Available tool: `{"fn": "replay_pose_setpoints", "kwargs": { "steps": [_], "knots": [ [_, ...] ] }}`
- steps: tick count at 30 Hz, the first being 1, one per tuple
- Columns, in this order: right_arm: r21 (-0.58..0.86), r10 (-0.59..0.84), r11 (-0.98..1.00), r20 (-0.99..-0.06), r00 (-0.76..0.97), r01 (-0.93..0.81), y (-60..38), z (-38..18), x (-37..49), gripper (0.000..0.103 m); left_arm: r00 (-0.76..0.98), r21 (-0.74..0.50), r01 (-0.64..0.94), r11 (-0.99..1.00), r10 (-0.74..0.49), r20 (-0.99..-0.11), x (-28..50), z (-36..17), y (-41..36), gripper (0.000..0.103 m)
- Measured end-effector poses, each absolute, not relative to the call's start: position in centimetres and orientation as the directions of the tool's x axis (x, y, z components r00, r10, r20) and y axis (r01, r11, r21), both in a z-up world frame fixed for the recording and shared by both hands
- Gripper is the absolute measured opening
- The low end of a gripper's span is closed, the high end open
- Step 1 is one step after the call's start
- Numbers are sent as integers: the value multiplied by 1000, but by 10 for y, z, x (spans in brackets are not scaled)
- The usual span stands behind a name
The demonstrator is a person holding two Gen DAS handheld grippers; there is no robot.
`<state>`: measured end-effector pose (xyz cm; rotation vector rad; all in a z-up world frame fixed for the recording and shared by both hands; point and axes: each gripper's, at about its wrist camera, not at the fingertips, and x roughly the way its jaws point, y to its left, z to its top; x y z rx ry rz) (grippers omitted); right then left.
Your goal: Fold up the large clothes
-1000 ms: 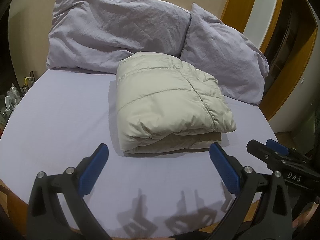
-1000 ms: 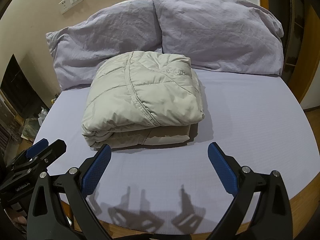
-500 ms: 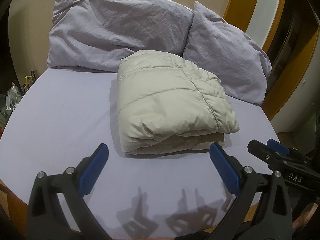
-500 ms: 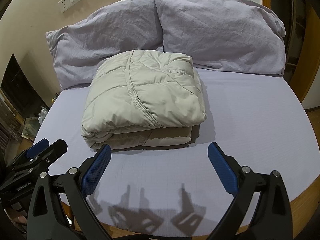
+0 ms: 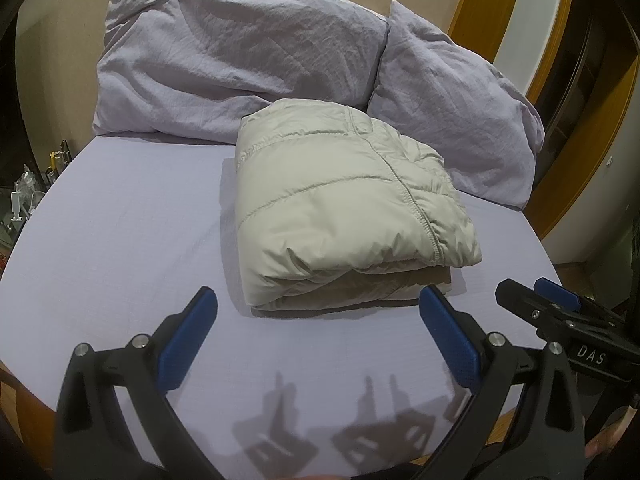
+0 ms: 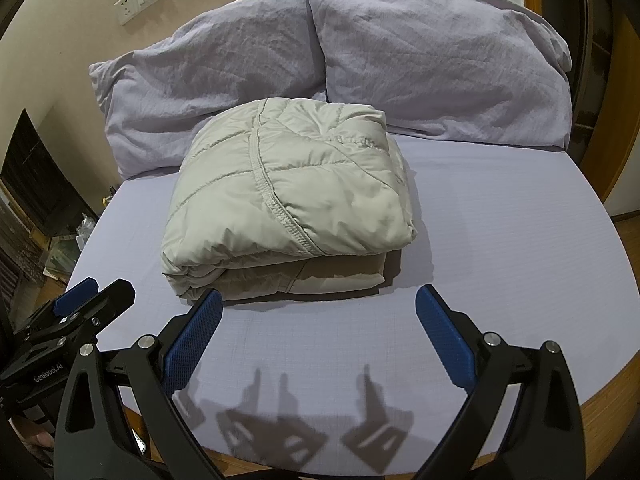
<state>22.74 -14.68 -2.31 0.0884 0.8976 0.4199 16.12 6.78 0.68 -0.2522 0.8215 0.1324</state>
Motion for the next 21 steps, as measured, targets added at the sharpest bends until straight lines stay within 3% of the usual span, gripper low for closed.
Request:
{"fn": "replay_pose_setpoints", "kwargs": {
  "steps": [21],
  "knots": [
    [251, 386, 918, -741, 550, -307, -151, -24, 228, 99, 673, -169, -210, 963, 17, -739, 163, 5, 64, 101]
  ]
}}
